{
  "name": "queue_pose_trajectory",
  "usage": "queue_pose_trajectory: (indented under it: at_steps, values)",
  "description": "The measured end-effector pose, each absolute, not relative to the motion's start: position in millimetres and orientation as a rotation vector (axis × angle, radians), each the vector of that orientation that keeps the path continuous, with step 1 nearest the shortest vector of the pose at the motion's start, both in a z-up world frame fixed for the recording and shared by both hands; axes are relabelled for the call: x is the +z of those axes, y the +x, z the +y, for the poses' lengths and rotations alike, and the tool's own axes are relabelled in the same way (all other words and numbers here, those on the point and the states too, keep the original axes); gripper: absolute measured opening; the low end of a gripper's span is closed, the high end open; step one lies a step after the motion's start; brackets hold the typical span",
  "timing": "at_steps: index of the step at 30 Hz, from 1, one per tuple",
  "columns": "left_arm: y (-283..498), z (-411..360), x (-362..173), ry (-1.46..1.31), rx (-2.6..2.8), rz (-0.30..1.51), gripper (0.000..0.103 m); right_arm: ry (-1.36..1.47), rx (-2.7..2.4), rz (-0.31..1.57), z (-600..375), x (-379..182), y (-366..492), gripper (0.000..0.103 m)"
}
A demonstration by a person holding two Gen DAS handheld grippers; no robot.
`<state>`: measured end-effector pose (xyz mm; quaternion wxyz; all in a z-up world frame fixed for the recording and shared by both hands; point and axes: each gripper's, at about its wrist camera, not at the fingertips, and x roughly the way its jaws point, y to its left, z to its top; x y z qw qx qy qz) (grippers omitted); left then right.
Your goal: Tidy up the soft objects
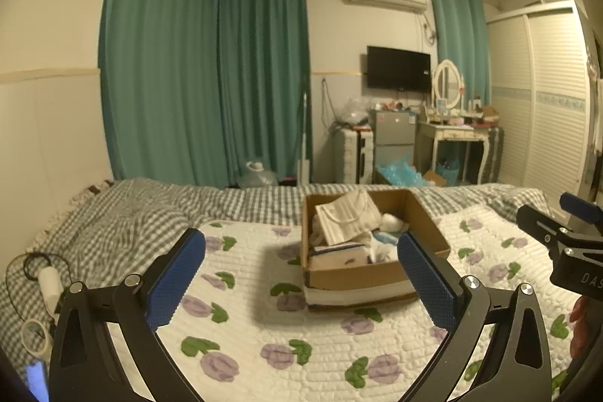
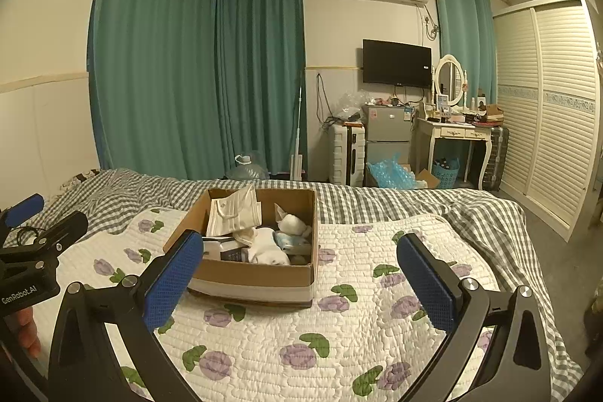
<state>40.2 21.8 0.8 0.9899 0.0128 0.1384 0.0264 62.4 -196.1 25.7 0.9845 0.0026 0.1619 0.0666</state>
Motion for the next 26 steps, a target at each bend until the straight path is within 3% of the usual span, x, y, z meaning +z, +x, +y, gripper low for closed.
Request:
queue_pose_trajectory:
  at_steps: [26]
  values:
    - [41.5, 24.5, -1.1, 0.029, 0.044, 0.292, 0.103, 0.010, 0.138, 0.342, -197.9, 20.5, 64.0, 0.103]
